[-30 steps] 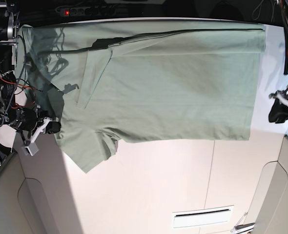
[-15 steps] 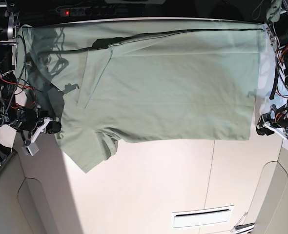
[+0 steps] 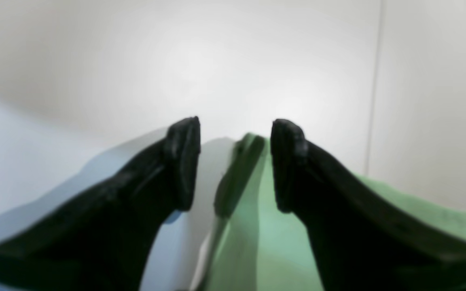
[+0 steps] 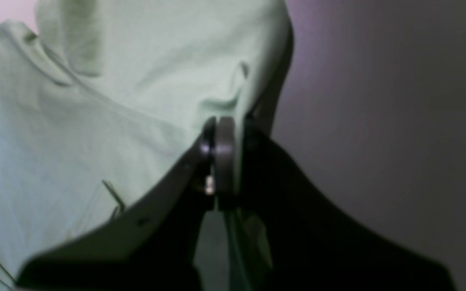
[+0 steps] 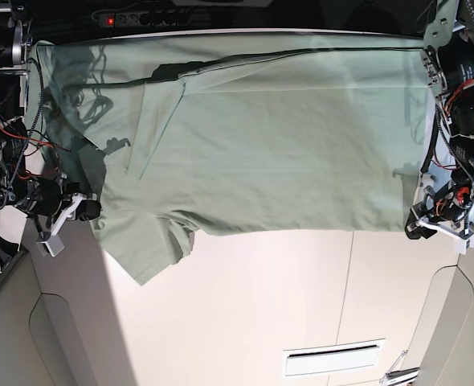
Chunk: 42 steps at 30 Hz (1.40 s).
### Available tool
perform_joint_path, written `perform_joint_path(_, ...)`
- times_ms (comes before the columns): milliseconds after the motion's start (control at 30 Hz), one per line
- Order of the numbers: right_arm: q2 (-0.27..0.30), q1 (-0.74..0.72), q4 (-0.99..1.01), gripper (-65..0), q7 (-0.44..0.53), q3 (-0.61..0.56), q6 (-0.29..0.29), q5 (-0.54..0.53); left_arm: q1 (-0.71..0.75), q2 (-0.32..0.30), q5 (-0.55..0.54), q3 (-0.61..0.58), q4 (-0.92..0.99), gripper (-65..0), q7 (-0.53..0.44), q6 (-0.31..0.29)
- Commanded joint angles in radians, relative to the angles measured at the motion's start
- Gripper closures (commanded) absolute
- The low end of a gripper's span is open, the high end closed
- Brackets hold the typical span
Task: Fold the T-shirt properly
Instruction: 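Grasp the hem corners with both grippers, then fold the hem up over the shirt toward the collar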
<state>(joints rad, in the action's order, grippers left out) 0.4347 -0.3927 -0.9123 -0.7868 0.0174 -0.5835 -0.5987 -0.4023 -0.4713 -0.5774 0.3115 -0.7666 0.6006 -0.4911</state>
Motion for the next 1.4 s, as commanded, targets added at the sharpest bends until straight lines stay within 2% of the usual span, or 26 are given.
perform_joint_path(0, 0.011, -0.014, -0.006, 0.0, -0.013, 0.001, 0.004, 0.011, -0.019, -0.009, 0.006, 0.001, -0.012, -31.9, 0.011, -0.003)
perform_joint_path(133, 0.011, -0.014, -0.006, 0.0, -0.013, 0.001, 0.004, 0.011, -0.019, -0.012, 0.006, 0.001, -0.012, -29.7, 0.001, -0.003)
perform_joint_path(300, 0.011, -0.014, -0.006, 0.0, -0.013, 0.001, 0.004, 0.011, -0.019, -0.016, 0.006, 0.001, -0.012, -9.1, 0.0, -0.012)
perform_joint_path(500, 0.011, -0.014, -0.006, 0.0, -0.013, 0.001, 0.004, 0.011, -0.019, -0.016, 0.004, 0.001, -0.012, 0.0, -0.007, -0.071)
perform_joint_path(600, 0.011, -0.014, -0.007, 0.0, -0.014, 0.001, 0.004, 0.006, -0.019, -0.017, 0.002, 0.001, -0.014, 0.0, -0.018, -0.074)
perform_joint_path(700, 0.011, -0.013, -0.011, 0.0, -0.034, 0.006, 0.004, -0.048, -0.019, -0.017, -0.011, 0.003, -0.032, 0.0, -0.02, -0.074)
perform_joint_path(800, 0.011, -0.009, -0.044, 0.0, -0.068, 0.034, 0.004, -0.1, -0.011, -0.017, -0.028, 0.003, -0.079, 0.0, 0.013, -0.075)
perform_joint_path(867, 0.011, -0.004, -0.086, 0.0, -0.105, 0.062, 0.003, -0.118, 0.006, -0.017, -0.062, 0.005, -0.129, 0.0, 0.039, -0.095)
perform_joint_path(1100, 0.011, 0.127, -0.357, 0.0, -0.169, 0.18, 0.003, -0.15, 0.131, -0.016, -0.167, 0.065, -0.382, 0.0, 0.115, -0.108)
perform_joint_path(1233, 0.011, 0.226, -0.513, 0.0, -0.206, 0.195, 0.003, -0.149, 0.21, -0.016, -0.172, 0.131, -0.483, 0.0, 0.13, -0.108)
perform_joint_path(1367, 0.013, 0.324, -0.649, 0.0, -0.225, 0.195, 0.003, -0.147, 0.295, -0.016, -0.26, 0.211, -0.549, 0.0, 0.191, -0.109)
